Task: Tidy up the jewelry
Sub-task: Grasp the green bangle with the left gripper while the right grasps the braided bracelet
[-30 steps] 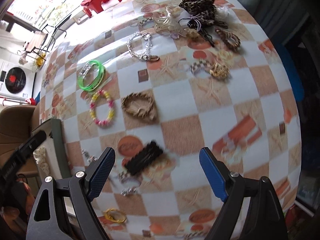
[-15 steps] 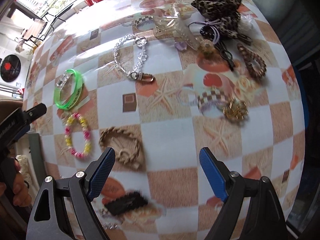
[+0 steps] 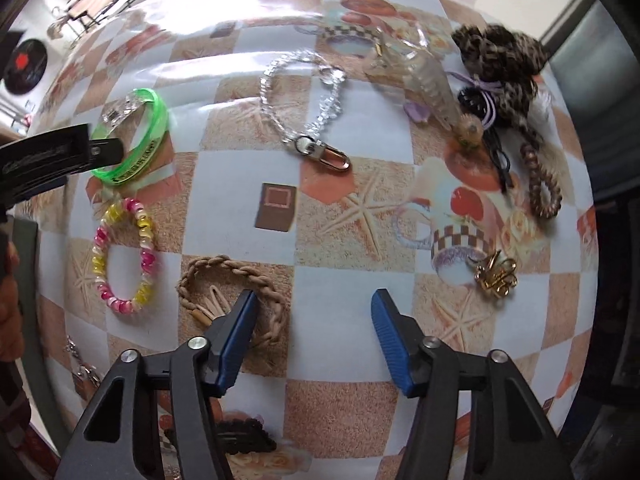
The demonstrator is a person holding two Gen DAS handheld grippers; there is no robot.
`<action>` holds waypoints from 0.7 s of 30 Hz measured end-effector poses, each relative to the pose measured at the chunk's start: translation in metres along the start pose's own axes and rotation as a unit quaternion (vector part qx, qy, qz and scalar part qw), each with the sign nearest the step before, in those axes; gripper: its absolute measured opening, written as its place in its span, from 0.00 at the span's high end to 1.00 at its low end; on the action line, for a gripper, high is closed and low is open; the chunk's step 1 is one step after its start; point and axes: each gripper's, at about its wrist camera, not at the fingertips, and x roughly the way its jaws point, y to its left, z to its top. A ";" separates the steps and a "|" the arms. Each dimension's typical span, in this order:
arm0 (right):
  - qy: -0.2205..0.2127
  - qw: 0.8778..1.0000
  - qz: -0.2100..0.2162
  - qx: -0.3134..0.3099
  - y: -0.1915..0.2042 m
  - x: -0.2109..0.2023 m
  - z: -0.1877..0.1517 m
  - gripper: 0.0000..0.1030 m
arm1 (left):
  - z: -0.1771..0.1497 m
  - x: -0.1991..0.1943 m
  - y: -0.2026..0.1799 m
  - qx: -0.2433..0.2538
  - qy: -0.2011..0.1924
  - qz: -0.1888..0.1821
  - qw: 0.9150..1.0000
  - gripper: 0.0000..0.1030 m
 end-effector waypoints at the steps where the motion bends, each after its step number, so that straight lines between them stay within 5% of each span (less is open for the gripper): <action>1: -0.003 1.000 -0.002 -0.005 0.002 0.000 -0.001 0.45 | 0.000 0.000 -0.002 0.003 -0.002 0.002 1.000 0.18; 7: -0.005 1.000 0.014 -0.009 0.005 -0.002 -0.002 0.63 | 0.006 -0.005 -0.015 0.013 -0.011 -0.001 1.000 0.58; 11: -0.007 1.000 0.016 0.000 0.006 -0.005 -0.002 0.92 | 0.009 -0.009 -0.016 0.003 -0.009 -0.013 1.000 0.89; 21: -0.027 0.995 0.062 0.067 -0.026 -0.028 0.005 0.94 | 0.000 -0.033 -0.003 -0.005 -0.018 -0.047 0.999 0.91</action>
